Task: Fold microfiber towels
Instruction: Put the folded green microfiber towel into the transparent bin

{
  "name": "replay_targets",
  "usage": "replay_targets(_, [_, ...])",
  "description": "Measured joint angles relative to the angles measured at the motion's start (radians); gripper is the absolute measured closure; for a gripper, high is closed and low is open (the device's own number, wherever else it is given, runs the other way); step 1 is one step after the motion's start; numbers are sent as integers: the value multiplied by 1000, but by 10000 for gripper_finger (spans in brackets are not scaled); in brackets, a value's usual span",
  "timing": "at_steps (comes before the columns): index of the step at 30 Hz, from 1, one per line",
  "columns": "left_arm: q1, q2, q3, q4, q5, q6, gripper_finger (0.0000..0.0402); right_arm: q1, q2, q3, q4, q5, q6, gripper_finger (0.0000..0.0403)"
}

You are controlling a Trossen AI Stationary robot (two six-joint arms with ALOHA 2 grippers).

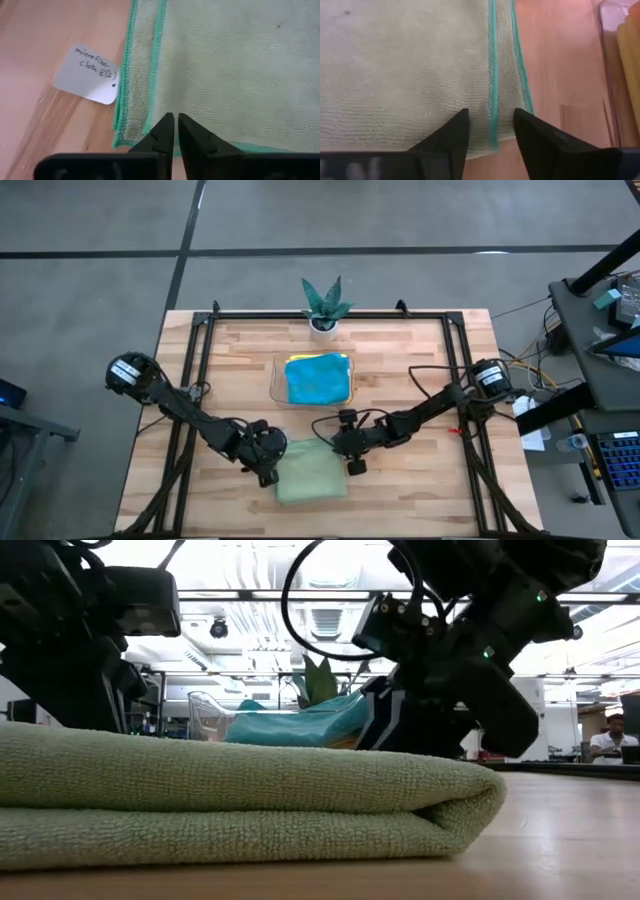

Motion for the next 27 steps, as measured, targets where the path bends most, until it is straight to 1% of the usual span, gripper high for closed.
replay_targets(4, [4,0,0,3,-47,-27,369,0,0,6,1,-21,-4,307])
replay_targets(8, [6,2,-9,8,-48,-27,326,-2,0,8,7,-52,-4,374])
replay_targets(9, [6,3,-13,7,-48,-27,313,-2,0,8,7,-53,-4,384])
replay_targets(13, [8,3,-25,10,-49,-27,271,-2,0,8,7,-53,-4,391])
replay_targets(16, [8,3,-32,8,-52,-27,254,-2,0,8,8,-53,-7,393])
replay_targets(19, [8,3,-35,13,-54,-26,256,-2,-2,8,8,-53,-15,394])
replay_targets(21, [8,3,-41,36,-54,-23,268,-2,-4,8,8,-53,-19,394])
replay_targets(27, [8,3,-99,177,-50,-24,339,-2,-9,8,9,-48,-25,394])
